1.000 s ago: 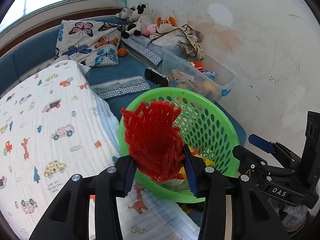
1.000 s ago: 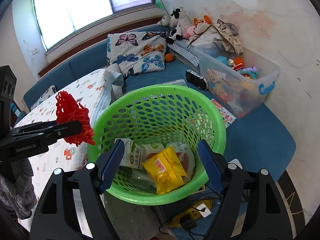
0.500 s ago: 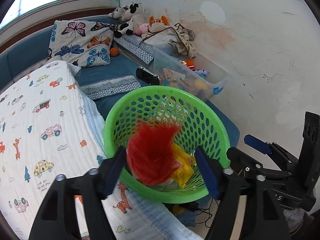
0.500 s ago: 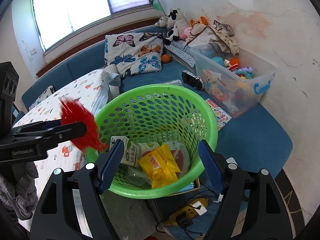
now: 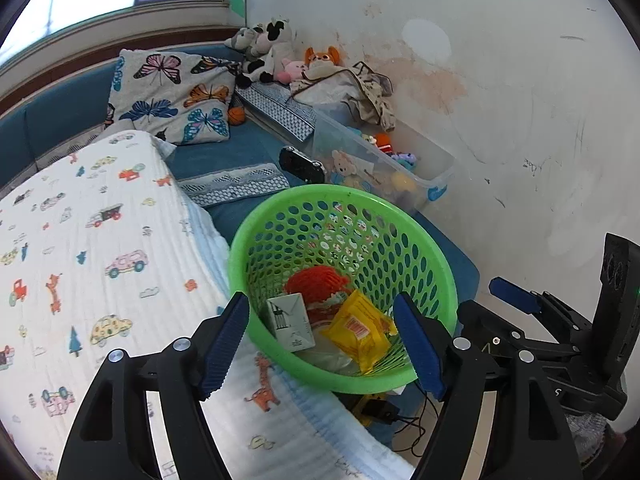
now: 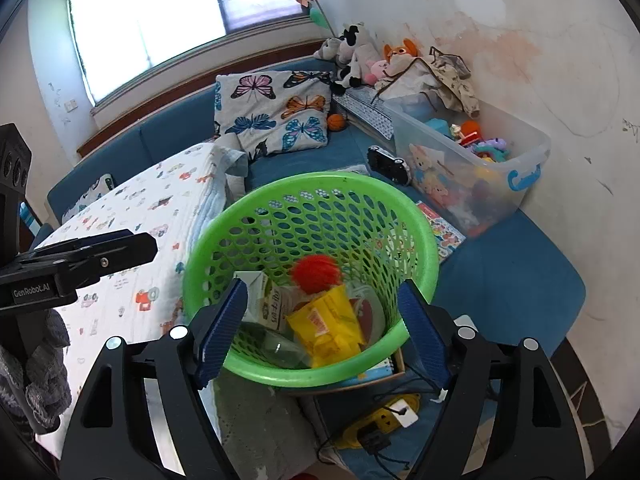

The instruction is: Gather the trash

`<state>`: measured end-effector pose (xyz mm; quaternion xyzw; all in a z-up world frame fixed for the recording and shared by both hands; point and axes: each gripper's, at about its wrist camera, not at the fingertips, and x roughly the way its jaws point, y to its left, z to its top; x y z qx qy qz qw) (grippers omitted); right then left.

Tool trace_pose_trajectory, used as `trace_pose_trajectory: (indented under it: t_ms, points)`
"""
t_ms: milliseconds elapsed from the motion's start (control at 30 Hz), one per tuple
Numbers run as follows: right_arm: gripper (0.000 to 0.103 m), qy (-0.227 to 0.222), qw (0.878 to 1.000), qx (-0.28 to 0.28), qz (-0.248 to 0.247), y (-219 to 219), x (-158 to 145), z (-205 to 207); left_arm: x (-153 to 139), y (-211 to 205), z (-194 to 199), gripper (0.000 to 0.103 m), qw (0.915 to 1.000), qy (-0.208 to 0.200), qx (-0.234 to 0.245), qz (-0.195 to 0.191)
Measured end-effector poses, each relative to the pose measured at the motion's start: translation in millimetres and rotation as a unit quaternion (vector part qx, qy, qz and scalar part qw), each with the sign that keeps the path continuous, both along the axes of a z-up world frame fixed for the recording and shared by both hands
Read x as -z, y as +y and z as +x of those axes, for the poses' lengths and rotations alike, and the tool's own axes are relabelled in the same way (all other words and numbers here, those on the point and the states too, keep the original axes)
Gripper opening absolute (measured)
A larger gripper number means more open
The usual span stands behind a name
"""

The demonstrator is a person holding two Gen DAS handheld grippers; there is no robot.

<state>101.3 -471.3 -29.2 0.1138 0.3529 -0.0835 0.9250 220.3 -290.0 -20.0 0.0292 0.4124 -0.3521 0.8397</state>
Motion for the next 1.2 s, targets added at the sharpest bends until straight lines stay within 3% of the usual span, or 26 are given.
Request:
trace_pose_trajectory:
  t_ms: [733, 1200]
  points:
    - [0.090, -0.019, 0.999, -0.033, -0.019, 53, -12, -12, -11, 76, -22, 0.087, 0.9978, -0.036, -0.054, 0.011]
    - [0.097, -0.022, 0.997, -0.063, -0.034, 105, -13, -13, -21, 145, -41, 0.095, 0.9883, -0.084, -0.119, 0.045]
